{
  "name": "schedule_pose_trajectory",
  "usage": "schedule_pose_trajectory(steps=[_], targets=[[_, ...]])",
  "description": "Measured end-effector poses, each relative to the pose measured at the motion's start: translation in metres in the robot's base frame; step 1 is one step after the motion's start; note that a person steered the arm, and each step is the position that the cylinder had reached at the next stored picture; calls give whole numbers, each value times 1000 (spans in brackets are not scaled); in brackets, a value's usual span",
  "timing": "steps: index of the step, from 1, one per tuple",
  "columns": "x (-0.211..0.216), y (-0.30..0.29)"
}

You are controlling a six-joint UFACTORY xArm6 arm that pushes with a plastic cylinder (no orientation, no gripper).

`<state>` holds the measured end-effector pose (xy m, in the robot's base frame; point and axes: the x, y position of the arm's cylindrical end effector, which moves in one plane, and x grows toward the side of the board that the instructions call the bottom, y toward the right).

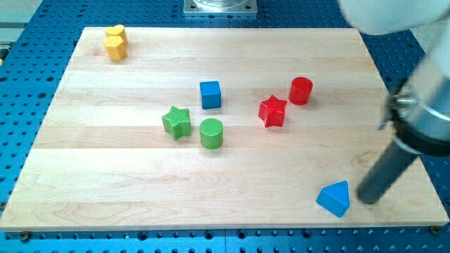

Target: Place the triangle at the bottom right of the green circle

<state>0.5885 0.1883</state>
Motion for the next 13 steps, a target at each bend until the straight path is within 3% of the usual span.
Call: schedule_pose_trajectory(steps=[1, 2, 3, 6, 7, 8, 11, 12, 13], targets=[[7, -39], [9, -8], [24, -18], [29, -139], [29, -153], [29, -129], [-35, -127], [-36, -171], [-37, -171]])
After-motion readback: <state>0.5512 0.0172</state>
